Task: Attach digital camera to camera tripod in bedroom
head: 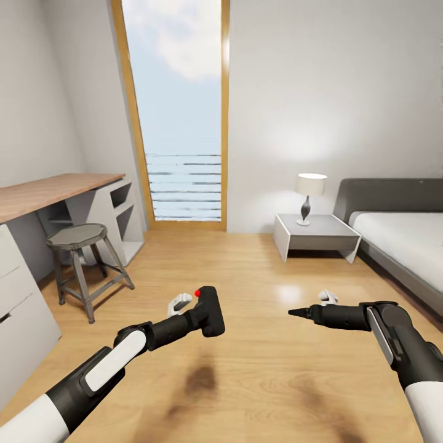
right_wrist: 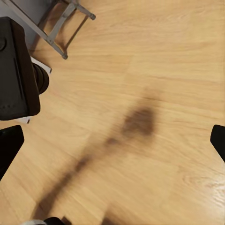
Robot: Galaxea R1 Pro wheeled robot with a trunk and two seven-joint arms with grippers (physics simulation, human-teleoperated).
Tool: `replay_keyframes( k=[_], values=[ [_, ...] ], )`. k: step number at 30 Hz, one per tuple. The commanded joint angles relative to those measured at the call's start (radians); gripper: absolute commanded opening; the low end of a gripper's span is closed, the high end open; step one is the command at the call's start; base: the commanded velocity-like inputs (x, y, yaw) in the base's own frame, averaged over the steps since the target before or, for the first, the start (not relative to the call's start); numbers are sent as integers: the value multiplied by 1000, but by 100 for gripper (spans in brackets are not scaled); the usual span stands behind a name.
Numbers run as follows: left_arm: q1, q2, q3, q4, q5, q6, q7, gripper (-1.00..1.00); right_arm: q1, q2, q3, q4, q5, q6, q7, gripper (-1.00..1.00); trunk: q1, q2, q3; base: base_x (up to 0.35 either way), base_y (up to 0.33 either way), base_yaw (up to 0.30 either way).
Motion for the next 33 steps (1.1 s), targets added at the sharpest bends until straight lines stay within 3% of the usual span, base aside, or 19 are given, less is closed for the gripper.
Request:
replay_keyframes(
  k=[1, 7, 33],
  values=[
    [-1, 1, -2, -1, 8, 1, 4, -100, -1, 0, -1, 0, -4, 8, -1, 100, -1, 0, 3, 0, 0, 0],
    [-1, 1, -2, -1, 8, 1, 4, -100, -1, 0, -1, 0, -6, 8, -1, 100, -3, 1, 26, 0, 0, 0],
    [-2, 1, 0, -5, 8, 2, 4, -100, -1, 0, 0, 3, 2, 8, -2, 100, -103, 183, 108, 0, 0, 0]
  ],
)
